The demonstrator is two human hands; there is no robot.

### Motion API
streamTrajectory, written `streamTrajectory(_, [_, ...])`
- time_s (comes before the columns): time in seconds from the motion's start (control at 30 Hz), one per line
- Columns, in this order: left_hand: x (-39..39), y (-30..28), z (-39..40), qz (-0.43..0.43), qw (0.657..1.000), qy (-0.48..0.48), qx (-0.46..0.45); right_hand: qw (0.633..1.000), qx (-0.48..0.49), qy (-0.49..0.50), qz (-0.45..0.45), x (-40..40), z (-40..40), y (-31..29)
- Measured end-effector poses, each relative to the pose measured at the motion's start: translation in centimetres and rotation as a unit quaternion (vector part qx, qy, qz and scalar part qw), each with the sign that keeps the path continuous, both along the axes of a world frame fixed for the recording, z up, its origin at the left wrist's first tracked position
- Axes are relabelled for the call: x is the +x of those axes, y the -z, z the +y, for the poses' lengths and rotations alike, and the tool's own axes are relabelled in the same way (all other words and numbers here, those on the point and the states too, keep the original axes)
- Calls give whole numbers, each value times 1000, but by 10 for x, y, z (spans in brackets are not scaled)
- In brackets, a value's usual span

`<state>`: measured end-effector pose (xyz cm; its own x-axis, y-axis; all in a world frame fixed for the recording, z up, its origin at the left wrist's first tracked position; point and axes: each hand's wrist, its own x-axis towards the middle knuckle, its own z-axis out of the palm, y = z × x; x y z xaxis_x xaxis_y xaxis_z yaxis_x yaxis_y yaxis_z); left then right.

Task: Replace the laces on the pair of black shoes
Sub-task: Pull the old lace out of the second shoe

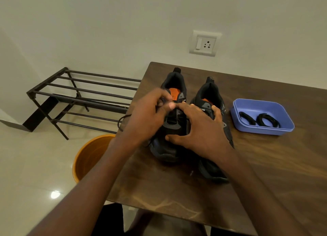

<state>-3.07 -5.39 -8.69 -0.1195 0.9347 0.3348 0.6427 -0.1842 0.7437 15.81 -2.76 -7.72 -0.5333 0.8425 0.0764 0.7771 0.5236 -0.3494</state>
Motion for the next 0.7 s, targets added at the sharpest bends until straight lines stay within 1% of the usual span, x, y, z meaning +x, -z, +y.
streamTrajectory(0.03, [-1, 5, 1, 62, 998, 15, -17, 1000, 0, -1, 1, 0, 0, 1])
streamTrajectory(0.1, [0, 10, 1, 135, 990, 23, -44, 1000, -1, 0, -3, -1, 0, 1])
streamTrajectory(0.17, [0, 10, 3, 139, 989, 12, -41, 1000, -2, 2, -8, -2, 0, 0])
streamTrajectory(0.23, [0, 9, 3, 102, 994, -12, -25, 1000, -2, 3, -7, -1, 0, 1])
streamTrajectory(0.3, [2, 5, 3, 22, 999, -42, 3, 1000, -6, 0, -10, -1, 0, 0])
streamTrajectory(0.33, [2, -1, 1, -43, 997, -60, 21, 1000, -9, -2, -12, 0, 0, -1])
streamTrajectory(0.37, [2, -9, 0, -132, 988, -75, 43, 1000, -12, -2, -14, 0, 0, -2])
streamTrajectory(0.4, [0, -19, -2, -245, 964, -79, 66, 1000, -15, -1, -18, 0, -1, -3])
streamTrajectory(0.43, [-3, -30, -4, -365, 925, -64, 83, 1000, -18, 0, -21, 0, -1, -3])
streamTrajectory(0.47, [-7, -37, -6, -450, 888, -41, 89, 1000, -19, 0, -22, 0, -1, -4])
streamTrajectory(0.5, [-11, -39, -7, -475, 875, -32, 86, 1000, -18, -2, -23, 0, -1, -3])
streamTrajectory(0.53, [-11, -36, -7, -440, 895, -37, 72, 1000, -16, -3, -21, 0, -1, -3])
streamTrajectory(0.57, [-11, -29, -5, -349, 934, -49, 52, 1000, -13, -3, -17, 1, 0, -2])
streamTrajectory(0.6, [-9, -19, -4, -222, 973, -50, 30, 1000, -10, -3, -14, 0, 0, -2])
streamTrajectory(0.63, [-7, -10, -2, -95, 995, -37, 9, 1000, -7, -2, -12, 0, 0, 0])
streamTrajectory(0.67, [-5, -2, -1, 10, 1000, -15, -10, 1000, -3, -4, -12, 0, 0, 1])
streamTrajectory(0.7, [-3, 3, 0, 82, 996, 9, -28, 1000, 2, -4, -12, 0, 1, 1])
